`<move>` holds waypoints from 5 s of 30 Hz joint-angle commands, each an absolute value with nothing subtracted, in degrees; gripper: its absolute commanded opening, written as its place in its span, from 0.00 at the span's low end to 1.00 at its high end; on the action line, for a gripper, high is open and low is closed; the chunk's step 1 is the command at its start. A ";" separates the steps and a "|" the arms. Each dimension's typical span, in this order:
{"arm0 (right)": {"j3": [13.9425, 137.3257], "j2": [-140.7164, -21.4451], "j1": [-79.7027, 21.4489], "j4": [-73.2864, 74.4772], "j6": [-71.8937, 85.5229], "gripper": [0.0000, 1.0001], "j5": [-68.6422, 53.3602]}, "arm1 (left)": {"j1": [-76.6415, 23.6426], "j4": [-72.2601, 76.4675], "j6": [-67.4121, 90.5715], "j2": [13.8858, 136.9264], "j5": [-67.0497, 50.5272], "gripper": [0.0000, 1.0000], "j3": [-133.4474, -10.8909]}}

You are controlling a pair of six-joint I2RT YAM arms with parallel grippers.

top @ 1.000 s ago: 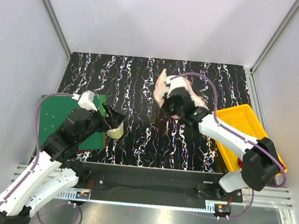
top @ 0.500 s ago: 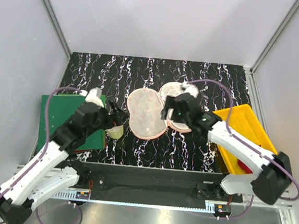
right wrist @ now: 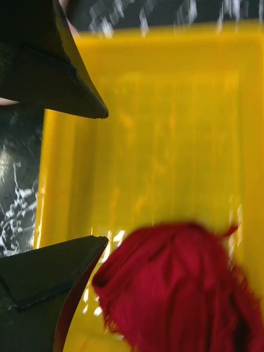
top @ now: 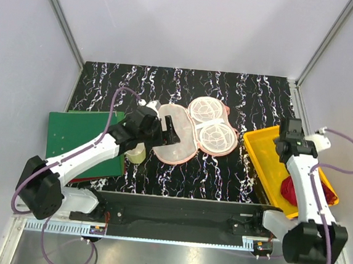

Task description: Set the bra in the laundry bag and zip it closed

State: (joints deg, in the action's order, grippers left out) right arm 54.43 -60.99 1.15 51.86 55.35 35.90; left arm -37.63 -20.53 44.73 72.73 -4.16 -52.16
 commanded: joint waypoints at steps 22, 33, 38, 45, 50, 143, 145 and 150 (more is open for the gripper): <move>46.41 -80.41 21.62 41.84 56.95 0.72 38.84 | -40.69 -15.56 45.79 59.68 -6.50 0.87 -46.49; 46.58 -85.16 25.75 35.60 51.86 0.56 37.18 | -40.69 -15.21 45.44 60.64 -7.12 0.88 -46.49; 46.76 -86.66 25.75 33.23 49.66 0.37 36.83 | -40.61 -15.12 45.44 60.47 -7.38 0.88 -46.49; 45.70 -75.80 25.75 32.87 45.01 0.00 32.71 | -40.69 -15.29 45.44 58.80 -7.82 0.88 -46.41; 47.01 -61.63 24.53 34.89 41.49 0.00 19.97 | -40.61 -15.56 45.27 57.39 -7.56 0.88 -46.84; 58.62 -54.23 -23.47 35.68 11.96 0.00 -51.05 | -49.75 -30.67 -7.47 69.35 -24.42 0.99 -81.12; 59.15 -53.01 -23.47 35.86 11.25 0.00 -54.22 | -49.75 -31.20 -7.12 69.61 -26.53 0.99 -79.99; 61.52 -53.52 -23.47 37.09 10.64 0.00 -58.88 | -49.75 -31.55 -4.84 71.19 -36.29 0.99 -78.22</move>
